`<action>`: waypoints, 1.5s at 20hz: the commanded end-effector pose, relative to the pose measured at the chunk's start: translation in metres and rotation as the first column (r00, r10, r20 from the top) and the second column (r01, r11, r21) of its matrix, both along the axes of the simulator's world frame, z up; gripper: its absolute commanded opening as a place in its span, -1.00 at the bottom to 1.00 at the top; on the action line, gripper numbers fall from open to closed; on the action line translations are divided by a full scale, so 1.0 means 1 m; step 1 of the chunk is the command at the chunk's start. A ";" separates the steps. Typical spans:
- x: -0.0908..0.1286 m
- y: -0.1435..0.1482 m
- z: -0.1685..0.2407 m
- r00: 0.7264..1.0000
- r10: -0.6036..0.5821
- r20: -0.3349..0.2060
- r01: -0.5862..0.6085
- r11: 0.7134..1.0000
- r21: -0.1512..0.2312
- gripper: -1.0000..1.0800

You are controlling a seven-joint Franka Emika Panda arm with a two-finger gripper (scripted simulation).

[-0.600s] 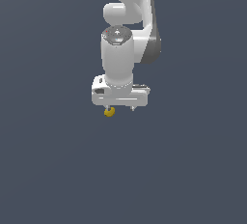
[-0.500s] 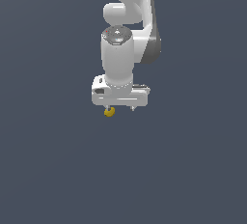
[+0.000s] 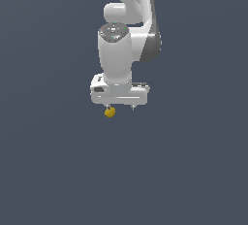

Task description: Pick up the object and move it to a goal position.

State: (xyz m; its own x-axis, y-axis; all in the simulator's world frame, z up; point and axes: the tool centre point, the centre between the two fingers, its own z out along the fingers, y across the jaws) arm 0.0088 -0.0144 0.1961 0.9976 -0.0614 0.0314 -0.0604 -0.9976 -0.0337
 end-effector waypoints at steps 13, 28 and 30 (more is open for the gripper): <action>-0.026 -0.024 -0.046 1.000 0.025 -0.011 -0.025 1.000 -0.013 0.92; -0.084 -0.061 -0.116 0.997 0.072 -0.033 -0.073 0.997 -0.031 0.92; -0.086 -0.062 -0.117 0.997 0.073 -0.033 -0.074 0.997 -0.032 0.92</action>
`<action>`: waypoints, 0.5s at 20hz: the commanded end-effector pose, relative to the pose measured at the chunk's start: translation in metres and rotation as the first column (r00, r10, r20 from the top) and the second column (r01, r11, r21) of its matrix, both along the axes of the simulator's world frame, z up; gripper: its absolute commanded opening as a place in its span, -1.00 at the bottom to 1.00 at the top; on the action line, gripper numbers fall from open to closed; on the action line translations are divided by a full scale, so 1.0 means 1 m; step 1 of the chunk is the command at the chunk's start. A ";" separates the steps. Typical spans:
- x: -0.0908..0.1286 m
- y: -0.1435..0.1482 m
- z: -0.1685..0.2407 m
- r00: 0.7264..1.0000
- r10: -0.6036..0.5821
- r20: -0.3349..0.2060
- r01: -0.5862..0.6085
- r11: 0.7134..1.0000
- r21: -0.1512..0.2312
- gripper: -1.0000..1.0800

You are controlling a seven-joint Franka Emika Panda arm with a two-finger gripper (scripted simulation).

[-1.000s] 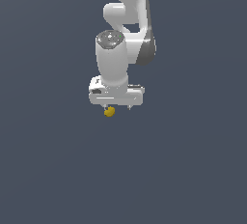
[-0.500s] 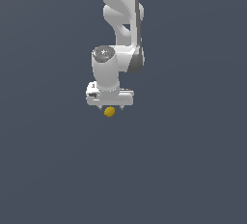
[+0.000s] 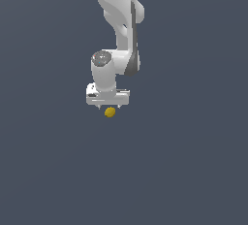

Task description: Pick up the object and move it to a goal position.

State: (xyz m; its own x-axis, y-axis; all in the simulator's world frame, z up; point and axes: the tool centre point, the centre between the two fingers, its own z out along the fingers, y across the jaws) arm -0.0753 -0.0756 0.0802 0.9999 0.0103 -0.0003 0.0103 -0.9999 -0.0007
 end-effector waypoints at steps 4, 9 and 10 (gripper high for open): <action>-0.001 0.000 -0.002 1.000 0.001 0.000 -0.001 1.000 0.000 0.92; -0.002 -0.001 -0.016 1.000 0.001 0.000 -0.001 1.000 0.000 0.92; -0.002 -0.001 -0.020 1.000 0.001 0.000 -0.001 1.000 0.000 0.92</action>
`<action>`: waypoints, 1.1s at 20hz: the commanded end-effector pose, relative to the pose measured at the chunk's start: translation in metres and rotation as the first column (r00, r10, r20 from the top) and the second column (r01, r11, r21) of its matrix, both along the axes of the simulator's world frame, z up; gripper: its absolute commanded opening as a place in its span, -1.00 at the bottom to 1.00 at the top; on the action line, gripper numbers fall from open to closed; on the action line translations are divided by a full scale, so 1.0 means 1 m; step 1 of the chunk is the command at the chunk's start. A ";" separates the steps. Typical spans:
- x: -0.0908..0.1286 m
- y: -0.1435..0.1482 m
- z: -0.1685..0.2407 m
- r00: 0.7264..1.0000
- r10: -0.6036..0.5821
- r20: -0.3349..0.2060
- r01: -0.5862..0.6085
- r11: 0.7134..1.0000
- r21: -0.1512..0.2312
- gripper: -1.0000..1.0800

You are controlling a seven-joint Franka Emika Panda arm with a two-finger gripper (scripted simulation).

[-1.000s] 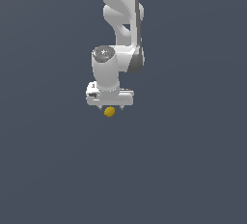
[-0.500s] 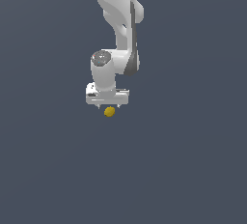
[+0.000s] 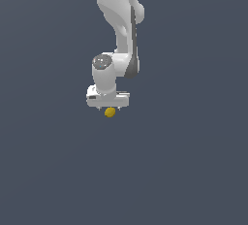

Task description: Pick up the object and move it to a goal position.

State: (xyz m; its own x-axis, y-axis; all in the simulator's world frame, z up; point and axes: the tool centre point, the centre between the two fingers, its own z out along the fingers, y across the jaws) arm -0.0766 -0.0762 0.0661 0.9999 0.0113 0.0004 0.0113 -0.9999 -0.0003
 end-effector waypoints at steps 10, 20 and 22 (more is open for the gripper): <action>-0.001 0.000 -0.038 1.000 0.001 0.000 -0.001 1.000 0.000 0.92; -0.001 0.000 -0.038 1.000 0.001 0.000 -0.001 1.000 0.000 -1.00; -0.001 0.000 -0.037 1.000 0.001 0.000 -0.001 1.000 0.000 -1.00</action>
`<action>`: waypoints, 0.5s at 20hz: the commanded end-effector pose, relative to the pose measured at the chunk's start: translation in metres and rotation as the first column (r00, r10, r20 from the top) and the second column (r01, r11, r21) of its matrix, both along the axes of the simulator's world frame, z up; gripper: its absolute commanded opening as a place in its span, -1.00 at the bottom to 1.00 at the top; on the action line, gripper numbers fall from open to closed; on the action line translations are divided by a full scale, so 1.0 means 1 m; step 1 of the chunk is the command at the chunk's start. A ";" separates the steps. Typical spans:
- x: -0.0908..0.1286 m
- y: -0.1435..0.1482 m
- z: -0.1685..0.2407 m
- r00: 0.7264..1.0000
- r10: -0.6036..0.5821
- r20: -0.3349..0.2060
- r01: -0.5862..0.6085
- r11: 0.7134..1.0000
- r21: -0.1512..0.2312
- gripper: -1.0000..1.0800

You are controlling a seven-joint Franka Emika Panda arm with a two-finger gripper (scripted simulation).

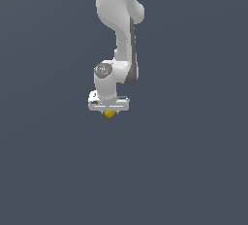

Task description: Pick up the object and move it to a goal position.

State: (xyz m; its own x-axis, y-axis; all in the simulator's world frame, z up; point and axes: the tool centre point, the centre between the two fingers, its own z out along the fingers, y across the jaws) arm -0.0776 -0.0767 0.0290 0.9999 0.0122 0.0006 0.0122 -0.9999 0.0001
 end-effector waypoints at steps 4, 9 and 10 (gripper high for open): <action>-0.001 0.000 0.004 1.000 0.000 0.000 0.000 1.000 0.000 -1.00; -0.004 -0.002 0.018 1.000 0.000 0.000 0.000 1.000 0.000 -1.00; -0.005 -0.003 0.023 1.000 0.000 0.000 0.000 1.000 0.000 -1.00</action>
State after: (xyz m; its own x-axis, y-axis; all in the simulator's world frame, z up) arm -0.0818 -0.0788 0.0453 0.9999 0.0125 -0.0011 0.0125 -0.9999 -0.0002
